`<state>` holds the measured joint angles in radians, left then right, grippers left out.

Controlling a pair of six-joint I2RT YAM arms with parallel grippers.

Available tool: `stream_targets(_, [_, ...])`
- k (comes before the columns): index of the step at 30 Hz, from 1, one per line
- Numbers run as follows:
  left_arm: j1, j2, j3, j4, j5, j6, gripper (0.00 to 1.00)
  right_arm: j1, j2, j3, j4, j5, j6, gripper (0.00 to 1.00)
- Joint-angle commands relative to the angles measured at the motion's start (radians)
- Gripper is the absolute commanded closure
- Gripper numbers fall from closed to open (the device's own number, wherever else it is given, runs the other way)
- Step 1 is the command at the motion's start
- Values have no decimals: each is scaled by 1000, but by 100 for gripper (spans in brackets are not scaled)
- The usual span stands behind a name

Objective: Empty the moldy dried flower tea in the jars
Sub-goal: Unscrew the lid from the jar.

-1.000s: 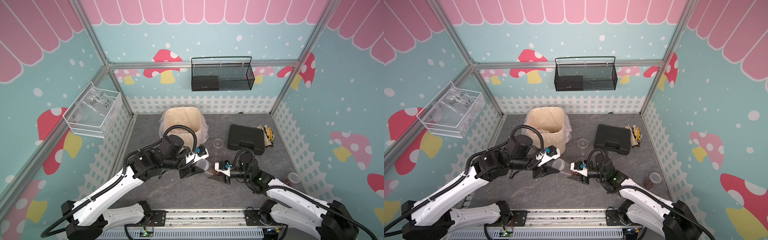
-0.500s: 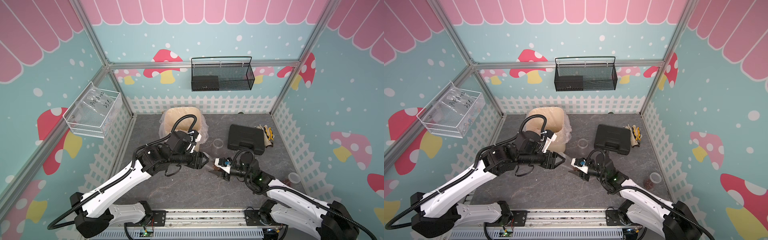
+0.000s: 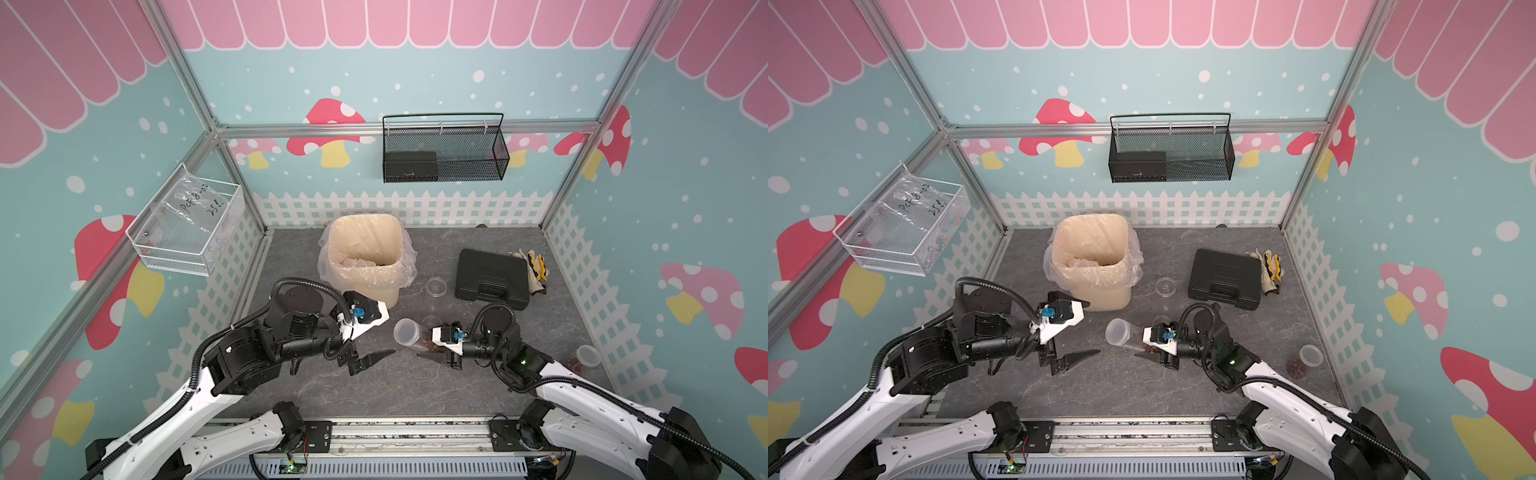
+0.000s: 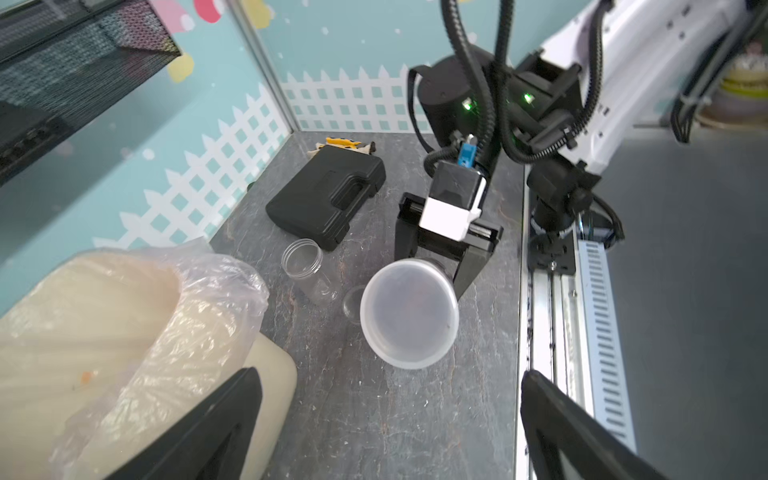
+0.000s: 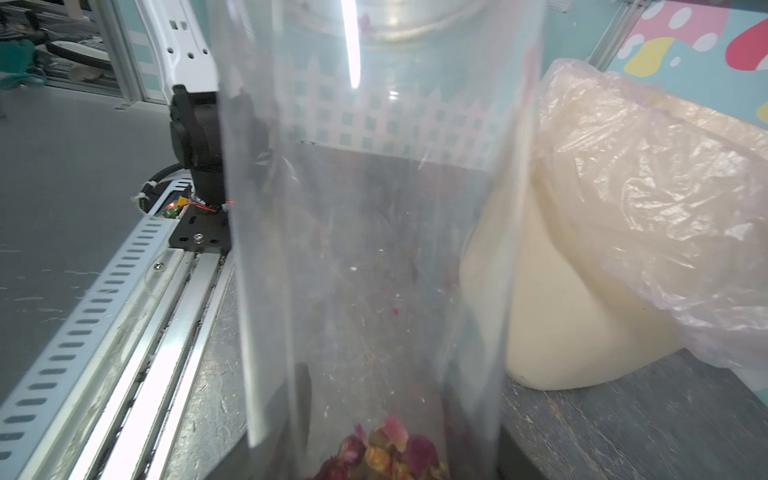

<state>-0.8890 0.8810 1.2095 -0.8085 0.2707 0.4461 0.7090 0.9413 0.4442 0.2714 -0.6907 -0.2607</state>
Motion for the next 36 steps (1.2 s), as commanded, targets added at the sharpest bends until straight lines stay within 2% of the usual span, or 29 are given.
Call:
stream_targets(1, [-4, 50, 5, -35, 105, 237, 1, 5, 9, 8, -12, -105, -36, 100])
stream_targets(5, [-7, 114, 47, -66, 125, 279, 1, 6, 23, 17, -19, -135, -39, 100])
stream_targets(9, [-21, 168, 84, -95, 126, 292, 7, 5, 33, 24, -30, -132, -40, 100])
stream_targets(16, [-36, 203, 93, -105, 120, 314, 28, 5, 39, 25, -38, -132, -38, 100])
stream_targets(21, [-48, 224, 97, -123, 114, 309, 32, 5, 37, 24, -43, -131, -37, 100])
stream_targets(23, [-53, 229, 97, -127, 105, 308, 37, 5, 38, 24, -44, -129, -37, 100])
stream_targets(27, [-59, 239, 99, -133, 92, 307, 54, 5, 40, 24, -44, -128, -38, 100])
stream_targets(30, [-61, 242, 101, -133, 80, 284, 61, 4, 39, 24, -44, -125, -38, 100])
stream_targets(32, [-61, 243, 106, -126, 70, 231, 65, 5, 39, 24, -44, -118, -37, 100])
stream_targets(33, [-61, 248, 116, -116, 45, 163, 65, 5, 39, 24, -44, -111, -37, 100])
stream_targets(35, [-61, 272, 155, -109, -16, -5, 69, 5, 39, 24, -43, -83, -38, 100])
stream_targets(36, [-62, 289, 187, -112, -52, -130, 73, 4, 39, 23, -43, -58, -38, 100])
